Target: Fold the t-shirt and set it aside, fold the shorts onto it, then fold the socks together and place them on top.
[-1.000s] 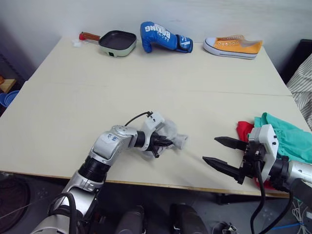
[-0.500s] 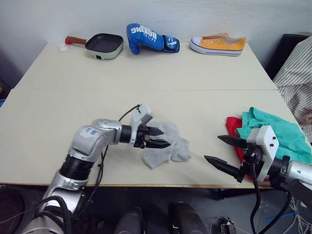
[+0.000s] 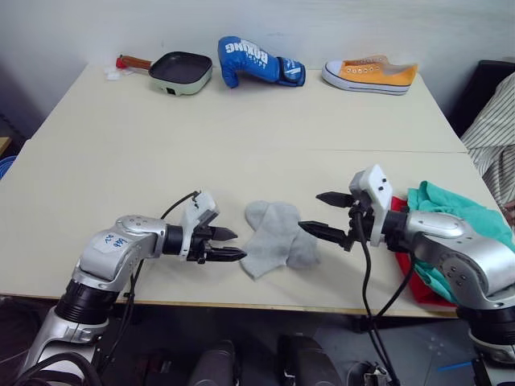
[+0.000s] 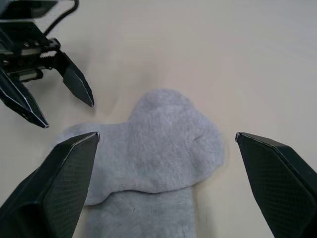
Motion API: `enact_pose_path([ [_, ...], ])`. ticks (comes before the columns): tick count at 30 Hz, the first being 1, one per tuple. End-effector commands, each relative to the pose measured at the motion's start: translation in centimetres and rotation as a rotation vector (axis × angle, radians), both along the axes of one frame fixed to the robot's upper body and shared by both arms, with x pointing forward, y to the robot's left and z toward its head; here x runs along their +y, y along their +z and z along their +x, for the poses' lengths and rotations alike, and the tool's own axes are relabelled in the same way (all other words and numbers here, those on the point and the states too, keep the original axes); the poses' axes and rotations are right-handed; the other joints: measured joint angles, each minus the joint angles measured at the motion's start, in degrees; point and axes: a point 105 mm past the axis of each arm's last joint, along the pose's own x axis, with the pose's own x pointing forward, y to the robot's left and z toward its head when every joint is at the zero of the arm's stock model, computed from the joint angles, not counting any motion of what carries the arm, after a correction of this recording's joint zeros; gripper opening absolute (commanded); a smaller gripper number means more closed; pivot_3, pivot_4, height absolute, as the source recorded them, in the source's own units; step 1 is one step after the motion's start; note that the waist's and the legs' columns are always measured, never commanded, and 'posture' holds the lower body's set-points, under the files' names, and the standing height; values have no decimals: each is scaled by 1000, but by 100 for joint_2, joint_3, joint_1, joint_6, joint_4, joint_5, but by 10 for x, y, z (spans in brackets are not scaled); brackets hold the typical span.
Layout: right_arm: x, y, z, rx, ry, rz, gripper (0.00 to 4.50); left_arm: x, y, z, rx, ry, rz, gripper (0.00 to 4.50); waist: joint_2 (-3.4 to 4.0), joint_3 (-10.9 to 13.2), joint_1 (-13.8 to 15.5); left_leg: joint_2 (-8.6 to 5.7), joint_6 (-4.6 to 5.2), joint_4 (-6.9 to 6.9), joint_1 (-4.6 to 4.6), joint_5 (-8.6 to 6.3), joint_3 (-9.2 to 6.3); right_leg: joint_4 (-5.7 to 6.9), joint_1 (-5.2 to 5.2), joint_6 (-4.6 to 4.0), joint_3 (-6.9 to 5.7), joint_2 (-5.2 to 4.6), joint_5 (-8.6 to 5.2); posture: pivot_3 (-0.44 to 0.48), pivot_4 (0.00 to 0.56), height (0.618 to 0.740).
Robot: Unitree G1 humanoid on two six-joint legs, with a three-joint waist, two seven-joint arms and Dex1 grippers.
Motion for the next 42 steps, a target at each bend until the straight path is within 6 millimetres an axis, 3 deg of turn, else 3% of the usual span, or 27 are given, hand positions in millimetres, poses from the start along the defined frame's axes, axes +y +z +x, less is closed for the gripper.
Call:
enact_pose_path([
  [1,10,10,-14,-119,105,-54,4500,-1,29,22,-131,-51,0,3280,0,0,37,0,0,3,-5,0,-6,-3,-1,0,-7,0,0,0,150,740],
  [6,22,-8,-32,-282,229,-238,4500,-9,44,56,-204,-116,45,3280,-2,-1,40,-12,1,7,-8,-1,-14,-7,4,2,-12,-1,1,0,150,740],
  [11,38,-24,-40,-393,291,-334,4500,-37,56,87,-260,-184,72,3280,-7,1,45,-15,2,15,-16,0,-16,-4,-2,3,-17,-1,1,0,150,740],
  [18,53,-52,-46,-464,330,-422,4500,-79,52,95,-287,-298,131,3280,-9,1,34,-15,0,23,-50,1,-23,2,-37,3,-25,-1,1,0,150,740],
  [21,59,-57,-43,-485,315,-424,3847,-88,44,96,-293,-313,172,3300,-10,2,17,-15,-2,36,-63,2,-23,14,-50,4,-24,-1,1,0,150,740],
  [28,60,-65,-41,-510,322,-458,1539,-94,28,97,-287,-314,228,3300,-12,3,22,-15,-2,62,-73,2,-24,17,-59,4,-24,-2,1,0,150,740],
  [32,59,-64,-40,-518,320,-459,35,-98,26,99,-296,-294,226,2381,-12,3,34,-16,-1,65,-75,2,-24,22,-60,4,-24,-3,2,0,150,740],
  [39,56,-59,-40,-532,321,-456,0,-100,28,98,-289,-297,199,136,-12,3,28,-16,-2,68,-76,2,-25,23,-61,4,-25,-3,2,0,150,740],
  [42,55,-58,-40,-536,322,-452,0,-100,29,98,-286,-297,188,63,-12,3,30,-16,-2,69,-76,2,-25,26,-61,4,-26,-3,2,0,150,740],
])
